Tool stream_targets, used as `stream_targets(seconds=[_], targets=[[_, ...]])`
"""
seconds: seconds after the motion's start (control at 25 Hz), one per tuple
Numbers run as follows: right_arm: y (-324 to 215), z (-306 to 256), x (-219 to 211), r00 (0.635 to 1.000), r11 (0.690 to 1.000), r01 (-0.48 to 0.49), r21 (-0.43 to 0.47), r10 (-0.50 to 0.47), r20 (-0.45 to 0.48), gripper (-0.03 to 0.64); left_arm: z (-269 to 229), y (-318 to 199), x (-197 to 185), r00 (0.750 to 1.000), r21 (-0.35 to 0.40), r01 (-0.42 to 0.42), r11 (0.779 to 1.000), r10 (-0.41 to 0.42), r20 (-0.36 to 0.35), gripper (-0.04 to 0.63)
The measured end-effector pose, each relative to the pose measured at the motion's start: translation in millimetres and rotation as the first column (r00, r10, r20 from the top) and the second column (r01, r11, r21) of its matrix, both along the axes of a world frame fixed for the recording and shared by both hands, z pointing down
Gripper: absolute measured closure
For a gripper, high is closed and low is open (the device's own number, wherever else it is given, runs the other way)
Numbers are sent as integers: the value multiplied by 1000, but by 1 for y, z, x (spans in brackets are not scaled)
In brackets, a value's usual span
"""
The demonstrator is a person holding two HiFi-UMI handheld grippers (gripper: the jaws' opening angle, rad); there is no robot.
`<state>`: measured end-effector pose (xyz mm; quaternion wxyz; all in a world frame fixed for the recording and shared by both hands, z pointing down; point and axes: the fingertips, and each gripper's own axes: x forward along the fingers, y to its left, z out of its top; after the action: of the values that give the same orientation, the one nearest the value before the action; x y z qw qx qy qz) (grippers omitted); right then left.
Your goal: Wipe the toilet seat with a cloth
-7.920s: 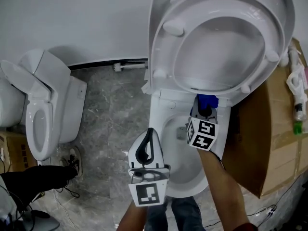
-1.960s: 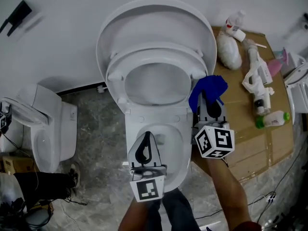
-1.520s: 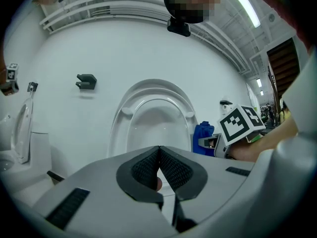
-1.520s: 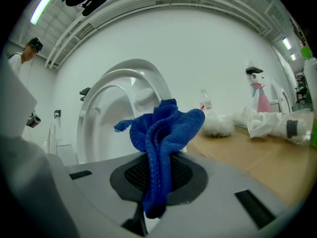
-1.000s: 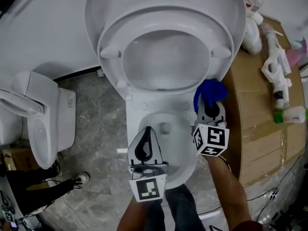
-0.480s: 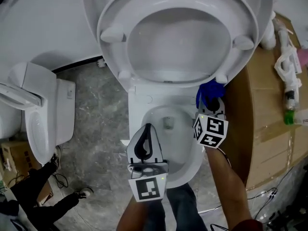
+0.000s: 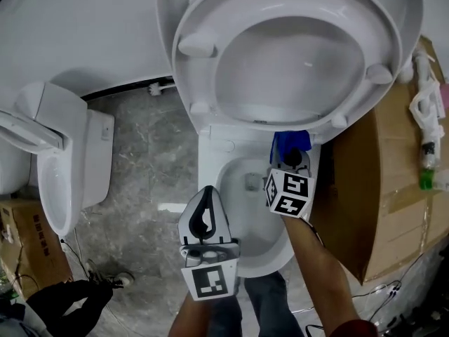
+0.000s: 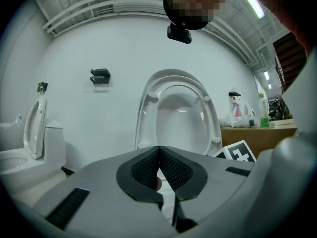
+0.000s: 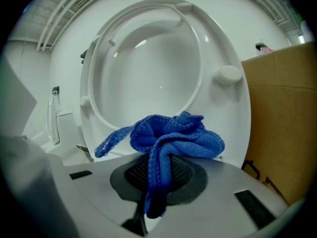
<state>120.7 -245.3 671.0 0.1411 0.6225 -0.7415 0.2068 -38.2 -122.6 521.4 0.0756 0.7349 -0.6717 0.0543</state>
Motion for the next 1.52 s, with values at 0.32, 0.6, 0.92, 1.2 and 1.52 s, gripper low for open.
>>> stream_targets(seconds=[0.32,0.6,0.92,1.2,1.52], targets=[[1,6,-75,988,987,153,-41,-152,14,563,-8,7,-34,999,18,45,999,-45,-7,580],[8,-2,-107,974,973,226,-49,-226,15,563,-9,21,-53,998,3,56,998,-56,-12,580],[41,-65,-95,975,975,222,4,-222,18,563,-46,22,-53,999,12,43,999,-43,-33,580],[77,-183,-60,982,976,183,115,-188,32,563,-106,15,-27,998,34,-15,999,17,-67,580],[116,-317,-21,982,957,187,222,-183,-37,563,-190,15,12,994,77,-81,994,86,-71,580]])
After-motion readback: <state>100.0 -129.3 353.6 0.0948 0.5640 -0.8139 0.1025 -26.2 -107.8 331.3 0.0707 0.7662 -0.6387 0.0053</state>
